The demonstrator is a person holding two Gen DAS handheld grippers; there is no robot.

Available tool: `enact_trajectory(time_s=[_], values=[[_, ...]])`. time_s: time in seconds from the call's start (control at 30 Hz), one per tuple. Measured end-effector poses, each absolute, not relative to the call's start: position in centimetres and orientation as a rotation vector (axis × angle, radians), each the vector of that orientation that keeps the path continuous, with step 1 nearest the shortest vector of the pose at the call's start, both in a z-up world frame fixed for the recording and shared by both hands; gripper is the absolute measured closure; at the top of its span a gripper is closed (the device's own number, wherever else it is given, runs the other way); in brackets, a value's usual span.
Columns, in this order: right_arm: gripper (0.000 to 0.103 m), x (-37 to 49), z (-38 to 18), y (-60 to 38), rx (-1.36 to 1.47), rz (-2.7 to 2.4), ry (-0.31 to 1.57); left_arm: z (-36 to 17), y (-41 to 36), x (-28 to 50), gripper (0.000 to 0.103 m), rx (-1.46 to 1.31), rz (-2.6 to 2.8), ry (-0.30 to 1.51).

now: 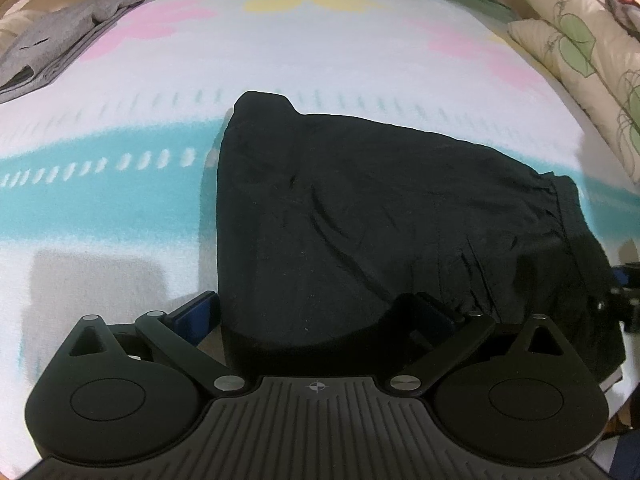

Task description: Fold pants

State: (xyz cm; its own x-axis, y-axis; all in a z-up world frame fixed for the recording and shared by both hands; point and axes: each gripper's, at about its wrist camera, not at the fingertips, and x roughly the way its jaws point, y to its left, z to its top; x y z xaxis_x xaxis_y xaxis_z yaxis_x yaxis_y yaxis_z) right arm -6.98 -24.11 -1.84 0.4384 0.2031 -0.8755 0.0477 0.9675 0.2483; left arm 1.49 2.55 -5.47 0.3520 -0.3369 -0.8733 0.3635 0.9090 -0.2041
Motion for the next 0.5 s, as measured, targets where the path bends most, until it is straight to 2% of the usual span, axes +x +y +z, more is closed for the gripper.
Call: enact_trajectory(time_s=[0.03, 0.07, 0.1, 0.13, 0.17, 0.2, 0.23, 0.33, 0.5], values=[[0.045, -7.0, -1.6, -24.2, 0.250, 0.099, 1.113, -5.4, 2.5, 1.4, 0.006, 0.029, -0.452, 1.121], [0.050, -7.0, -1.5, -24.4, 0.267, 0.110, 1.110, -5.3, 2.5, 1.3, 0.011, 0.028, -0.451, 1.116], [0.060, -7.0, -1.4, -24.6, 0.290, 0.119, 1.109, -5.1, 2.4, 1.2, 0.025, 0.027, -0.451, 1.105], [0.065, -7.0, -1.3, -24.7, 0.304, 0.121, 1.109, -4.7, 2.3, 0.9, 0.047, 0.031, -0.451, 1.089], [0.067, -7.0, -1.1, -24.8, 0.309, 0.122, 1.106, -4.2, 2.2, 0.6, 0.056, 0.050, -0.442, 1.066], [0.071, -7.1, -0.8, -24.6, 0.301, 0.126, 1.098, -3.8, 2.0, 0.3, 0.071, 0.075, -0.431, 1.045], [0.073, -7.2, -0.5, -24.2, 0.286, 0.131, 1.087, -3.4, 1.9, 0.0, 0.076, 0.086, -0.434, 1.027], [0.075, -7.3, 1.0, -23.1, 0.228, 0.144, 1.059, -2.6, 1.9, -0.3, 0.082, 0.074, -0.427, 0.997], [0.077, -7.1, 3.1, -22.2, 0.225, 0.165, 1.012, -0.3, 2.0, -0.3, 0.085, 0.055, -0.403, 0.930]])
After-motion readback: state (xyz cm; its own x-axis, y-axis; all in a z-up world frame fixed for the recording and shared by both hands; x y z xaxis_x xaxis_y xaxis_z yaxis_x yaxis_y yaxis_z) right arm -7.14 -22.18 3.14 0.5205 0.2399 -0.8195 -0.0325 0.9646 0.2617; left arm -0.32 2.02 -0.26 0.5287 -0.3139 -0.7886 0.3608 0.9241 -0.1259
